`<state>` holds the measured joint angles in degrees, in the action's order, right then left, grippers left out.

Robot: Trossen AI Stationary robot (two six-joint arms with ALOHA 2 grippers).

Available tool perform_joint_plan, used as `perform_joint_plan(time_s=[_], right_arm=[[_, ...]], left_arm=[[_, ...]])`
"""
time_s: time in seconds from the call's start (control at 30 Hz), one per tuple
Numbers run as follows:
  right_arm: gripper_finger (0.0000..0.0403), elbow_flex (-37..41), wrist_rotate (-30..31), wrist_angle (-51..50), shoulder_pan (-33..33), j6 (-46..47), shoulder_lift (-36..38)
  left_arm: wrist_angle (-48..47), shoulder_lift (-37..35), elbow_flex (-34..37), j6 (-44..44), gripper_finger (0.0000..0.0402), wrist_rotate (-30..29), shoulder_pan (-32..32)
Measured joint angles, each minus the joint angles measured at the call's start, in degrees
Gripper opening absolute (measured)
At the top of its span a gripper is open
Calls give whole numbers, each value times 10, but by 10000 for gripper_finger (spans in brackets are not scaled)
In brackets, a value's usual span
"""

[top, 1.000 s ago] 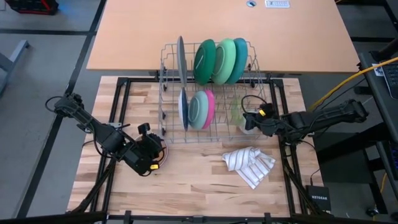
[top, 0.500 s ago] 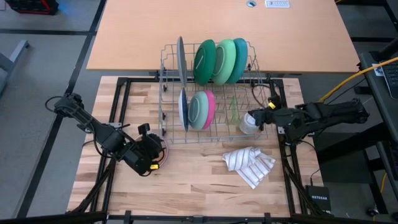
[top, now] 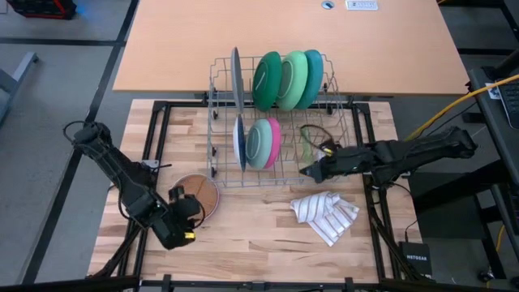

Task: Sort dishes
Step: Put the brown plate in the dish rack

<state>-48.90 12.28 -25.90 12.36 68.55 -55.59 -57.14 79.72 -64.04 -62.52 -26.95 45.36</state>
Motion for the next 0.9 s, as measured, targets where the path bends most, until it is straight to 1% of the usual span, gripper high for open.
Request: perform_joint_plan(time_s=[0.1,0.2,0.33,0.43,0.57,0.77,0.9], right_arm=[[124,0,-28,34,0,-14,-44],[124,0,-75,84,0,-44,-80],[124,0,-132,154,0,-73,-118],[124,0,-165,193,2,-88,-135],[124,0,-170,220,16,-104,-147],[124,-1,-169,235,49,-104,-147],[124,-27,-151,238,67,-108,-146]], left_arm=[[12,0,33,-70,133,8,14],[34,0,61,-106,134,8,24],[96,0,102,-109,133,10,28],[141,0,131,-93,134,18,27],[157,0,153,-80,133,20,26],[159,0,168,-83,134,20,26],[163,0,174,-80,134,20,26]])
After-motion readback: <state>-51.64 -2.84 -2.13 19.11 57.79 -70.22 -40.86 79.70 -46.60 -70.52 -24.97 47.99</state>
